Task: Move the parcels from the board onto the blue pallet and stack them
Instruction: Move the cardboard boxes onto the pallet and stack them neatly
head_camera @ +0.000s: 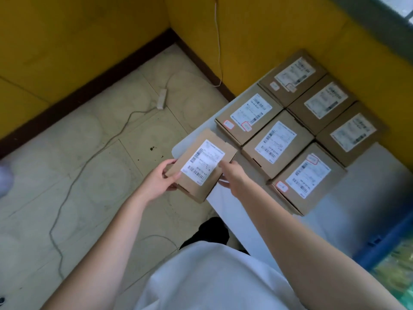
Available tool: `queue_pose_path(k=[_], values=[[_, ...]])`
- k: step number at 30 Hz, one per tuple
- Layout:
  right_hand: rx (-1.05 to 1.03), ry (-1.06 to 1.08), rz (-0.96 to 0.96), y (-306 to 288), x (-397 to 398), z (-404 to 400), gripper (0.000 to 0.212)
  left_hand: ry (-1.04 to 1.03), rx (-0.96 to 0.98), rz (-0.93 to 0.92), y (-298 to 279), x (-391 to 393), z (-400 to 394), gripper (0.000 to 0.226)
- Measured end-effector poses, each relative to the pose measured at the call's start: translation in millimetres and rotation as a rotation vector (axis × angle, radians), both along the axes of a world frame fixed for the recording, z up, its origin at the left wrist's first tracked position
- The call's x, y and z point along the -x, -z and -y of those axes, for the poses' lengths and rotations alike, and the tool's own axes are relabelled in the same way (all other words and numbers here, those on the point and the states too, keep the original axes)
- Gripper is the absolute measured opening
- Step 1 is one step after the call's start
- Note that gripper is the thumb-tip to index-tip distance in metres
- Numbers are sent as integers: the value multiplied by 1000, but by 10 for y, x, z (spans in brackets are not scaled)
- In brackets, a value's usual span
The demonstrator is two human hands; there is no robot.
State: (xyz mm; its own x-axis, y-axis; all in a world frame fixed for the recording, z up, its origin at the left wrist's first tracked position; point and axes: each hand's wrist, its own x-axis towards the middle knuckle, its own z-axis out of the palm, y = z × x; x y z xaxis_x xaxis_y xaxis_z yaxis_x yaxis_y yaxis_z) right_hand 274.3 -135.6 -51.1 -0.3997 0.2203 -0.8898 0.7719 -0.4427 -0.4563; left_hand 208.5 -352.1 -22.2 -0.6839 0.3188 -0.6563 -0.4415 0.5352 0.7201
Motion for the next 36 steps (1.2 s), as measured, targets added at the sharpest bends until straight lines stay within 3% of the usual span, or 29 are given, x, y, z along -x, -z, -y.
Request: queue_pose_path(k=[5, 9, 11, 14, 17, 24, 28, 36], values=[[-156, 69, -147, -510, -460, -261, 38, 84, -113, -31, -523, -215, -287, 34], [-519, 193, -262, -1013, -1237, -927, 16, 302, -149, -132, -767, -607, -1203, 32], [-695, 290, -289, -1264, -1773, -1297, 22, 406, -204, -170, -831, -966, -1798, 29], [-877, 492, -230, -1564, -2682, -1703, 36, 604, -304, -189, -912, -1643, -2586, 32], [-977, 659, -79, -1684, -3505, -1912, 42, 862, -278, -261, -979, -2328, -3104, 45], [-904, 758, 57, -1541, -4479, -1921, 45, 1105, -151, -318, -883, -3300, -3444, 54], [-835, 714, 94, -1397, -4549, -1883, 55, 1127, -79, -349, -852, -3466, -3456, 50], [-823, 725, 97, -1430, -4486, -1948, 39, 1166, -15, -345, -912, -3427, -3606, 41]])
